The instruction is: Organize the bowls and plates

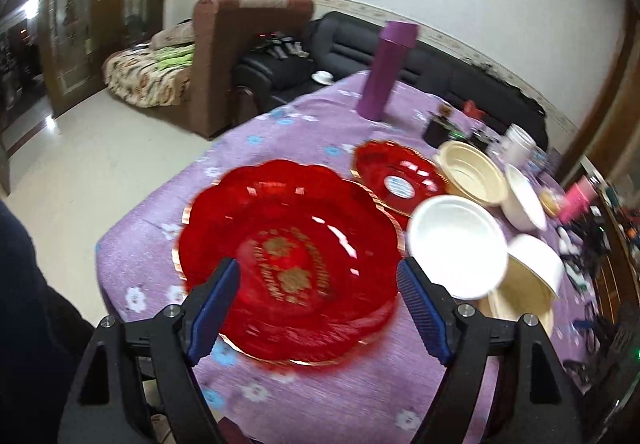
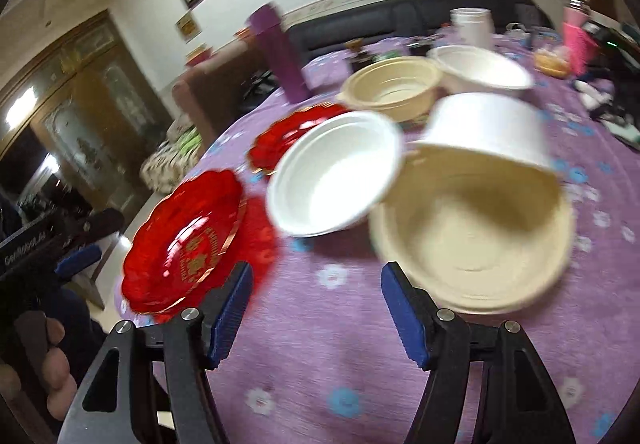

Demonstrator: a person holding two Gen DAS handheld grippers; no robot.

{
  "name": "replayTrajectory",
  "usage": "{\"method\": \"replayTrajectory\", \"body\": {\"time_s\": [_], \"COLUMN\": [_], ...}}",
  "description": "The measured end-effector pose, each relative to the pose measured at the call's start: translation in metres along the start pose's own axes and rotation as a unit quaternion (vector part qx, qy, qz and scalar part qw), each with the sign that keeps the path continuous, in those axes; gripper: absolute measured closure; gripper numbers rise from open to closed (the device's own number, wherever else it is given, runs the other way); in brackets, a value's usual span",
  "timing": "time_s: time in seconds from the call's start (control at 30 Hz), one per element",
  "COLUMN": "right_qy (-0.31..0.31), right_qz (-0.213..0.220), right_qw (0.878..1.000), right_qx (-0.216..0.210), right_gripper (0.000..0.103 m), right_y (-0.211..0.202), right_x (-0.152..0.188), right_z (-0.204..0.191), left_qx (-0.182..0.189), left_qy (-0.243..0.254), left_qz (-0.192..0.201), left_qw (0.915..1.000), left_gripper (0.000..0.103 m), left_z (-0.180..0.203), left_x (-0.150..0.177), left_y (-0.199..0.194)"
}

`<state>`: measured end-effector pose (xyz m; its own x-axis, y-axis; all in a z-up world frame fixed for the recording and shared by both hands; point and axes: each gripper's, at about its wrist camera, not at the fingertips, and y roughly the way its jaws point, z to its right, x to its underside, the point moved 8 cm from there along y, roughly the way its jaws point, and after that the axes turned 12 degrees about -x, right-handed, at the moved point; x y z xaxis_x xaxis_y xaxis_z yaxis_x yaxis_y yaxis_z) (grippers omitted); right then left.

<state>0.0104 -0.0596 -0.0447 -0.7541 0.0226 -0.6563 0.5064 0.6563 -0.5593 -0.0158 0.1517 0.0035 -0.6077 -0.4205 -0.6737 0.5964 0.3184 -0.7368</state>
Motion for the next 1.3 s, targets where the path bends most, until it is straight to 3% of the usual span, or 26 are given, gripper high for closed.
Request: {"method": "replayTrajectory", "body": {"time_s": [0.2,0.4,0.53,0.77,0.87,0.97,1.03,1.2,1.23,1.3], "right_qy": [0.029,0.039,0.012,-0.082,-0.088,-0.061,-0.056,-0.042,-0.038,-0.024], "right_qz": [0.042,0.047,0.057,-0.003,-0.055,-0.058,-0.062,-0.101,-0.106,-0.109], "right_qw": [0.997,0.997,0.998,0.995,0.992,0.995,0.994,0.992,0.992,0.992], "right_qx": [0.055,0.037,0.038,0.059,0.072,0.048,0.069,0.057,0.057,0.051], "right_gripper": [0.027,0.027,0.027,0.027,0.027,0.027,0.027,0.027,0.029,0.069], "right_y": [-0.042,-0.039,-0.024,0.043,0.076,0.081,0.083,0.103,0.106,0.108], "right_x": [-0.008,-0.021,-0.06,-0.126,-0.123,-0.115,-0.112,-0.103,-0.101,-0.099], "right_z": [0.05,0.056,0.045,0.014,0.017,0.024,0.034,0.047,0.05,0.055], "left_qx": [0.036,0.069,0.076,0.108,0.116,0.12,0.124,0.134,0.134,0.132], "left_qy": [0.049,0.086,0.095,0.128,0.137,0.145,0.145,0.138,0.139,0.14], "left_qz": [-0.006,-0.015,-0.015,0.003,0.007,0.011,0.007,-0.019,-0.023,-0.024], "left_qw": [0.9981,0.9938,0.9924,0.9859,0.9837,0.9821,0.9816,0.9812,0.9809,0.981], "left_gripper": [0.02,0.02,0.02,0.02,0.02,0.02,0.02,0.02,0.02,0.02], "left_z": [0.043,0.07,0.071,0.082,0.084,0.084,0.086,0.092,0.092,0.091], "left_x": [0.015,0.027,0.028,0.032,0.034,0.036,0.037,0.043,0.045,0.046], "left_y": [0.005,0.008,0.009,-0.005,-0.008,-0.008,-0.005,0.006,0.006,0.006]}}
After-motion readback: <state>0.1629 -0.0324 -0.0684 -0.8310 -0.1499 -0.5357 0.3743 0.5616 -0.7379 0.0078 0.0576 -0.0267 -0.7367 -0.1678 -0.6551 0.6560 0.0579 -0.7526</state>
